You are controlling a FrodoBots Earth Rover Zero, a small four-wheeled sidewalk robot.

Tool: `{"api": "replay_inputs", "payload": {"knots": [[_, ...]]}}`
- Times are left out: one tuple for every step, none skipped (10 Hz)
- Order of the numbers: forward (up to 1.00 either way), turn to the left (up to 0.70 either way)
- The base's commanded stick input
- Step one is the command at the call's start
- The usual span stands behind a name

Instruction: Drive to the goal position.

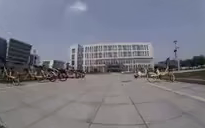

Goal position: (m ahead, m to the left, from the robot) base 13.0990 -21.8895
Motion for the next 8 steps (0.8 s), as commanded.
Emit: {"api": "replay_inputs", "payload": {"knots": [[1.0,0.0],[1.0,0.0],[1.0,0.0],[1.0,0.0],[1.0,0.0],[1.0,0.0],[1.0,0.0],[1.0,0.0]]}}
